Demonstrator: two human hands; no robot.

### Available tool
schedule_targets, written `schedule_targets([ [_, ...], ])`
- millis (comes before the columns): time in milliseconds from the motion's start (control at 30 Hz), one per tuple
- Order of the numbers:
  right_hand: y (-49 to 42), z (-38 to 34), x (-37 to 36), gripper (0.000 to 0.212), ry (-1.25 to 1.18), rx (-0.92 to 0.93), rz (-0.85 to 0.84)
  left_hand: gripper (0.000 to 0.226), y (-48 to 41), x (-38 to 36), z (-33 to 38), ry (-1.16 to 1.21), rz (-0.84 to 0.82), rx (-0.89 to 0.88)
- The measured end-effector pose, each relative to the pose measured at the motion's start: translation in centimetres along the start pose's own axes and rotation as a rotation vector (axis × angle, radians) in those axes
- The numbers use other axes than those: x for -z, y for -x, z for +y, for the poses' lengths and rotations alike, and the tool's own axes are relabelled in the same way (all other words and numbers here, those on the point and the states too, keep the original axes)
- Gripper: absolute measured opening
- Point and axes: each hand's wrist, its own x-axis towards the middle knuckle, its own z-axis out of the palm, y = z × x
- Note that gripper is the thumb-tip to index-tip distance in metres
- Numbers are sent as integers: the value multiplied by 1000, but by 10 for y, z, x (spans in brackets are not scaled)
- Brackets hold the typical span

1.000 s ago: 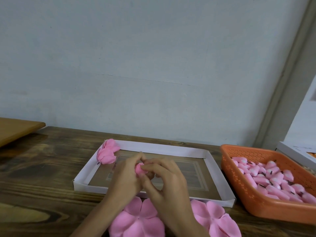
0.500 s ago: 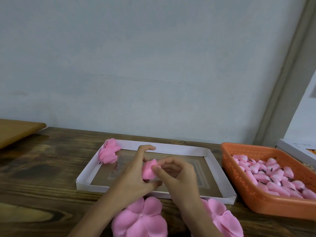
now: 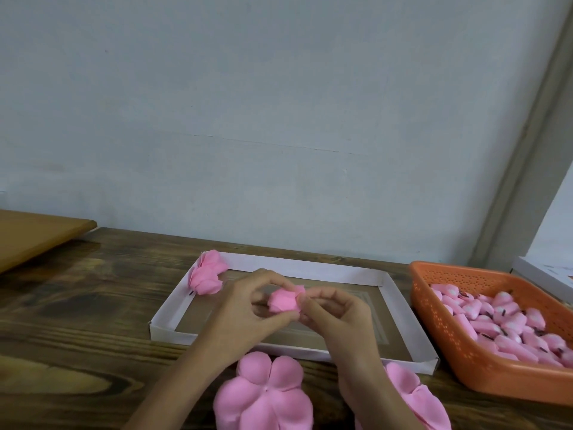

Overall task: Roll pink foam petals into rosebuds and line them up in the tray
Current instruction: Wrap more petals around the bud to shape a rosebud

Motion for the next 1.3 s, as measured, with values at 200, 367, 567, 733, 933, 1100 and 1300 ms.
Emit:
schedule_targets([
  [200,2,1,-4,5,-15,-23,-2,30,-2,7,-1,2,6,57],
  [367,4,-1,-5,16,114,13,35,27,-5,32,-14,-167,277,209],
  [567,5,-4,-6,16,68,0,54,25,1,62,-49,-641,524,338],
  [733,4,-3,-6,16,45,-13,51,37,3,67,-64,-894,504,378],
  [933,3,-2,-7,15,16,-12,66,26,4,68,-67,-1065,335,435],
  [1100,5,-4,-8,19,11,-8,54,22,4,66,-69,-1183,264,482],
  [1300,6,-5,-8,16,20,-6,59,21,5,68,-65,-1281,221,547],
])
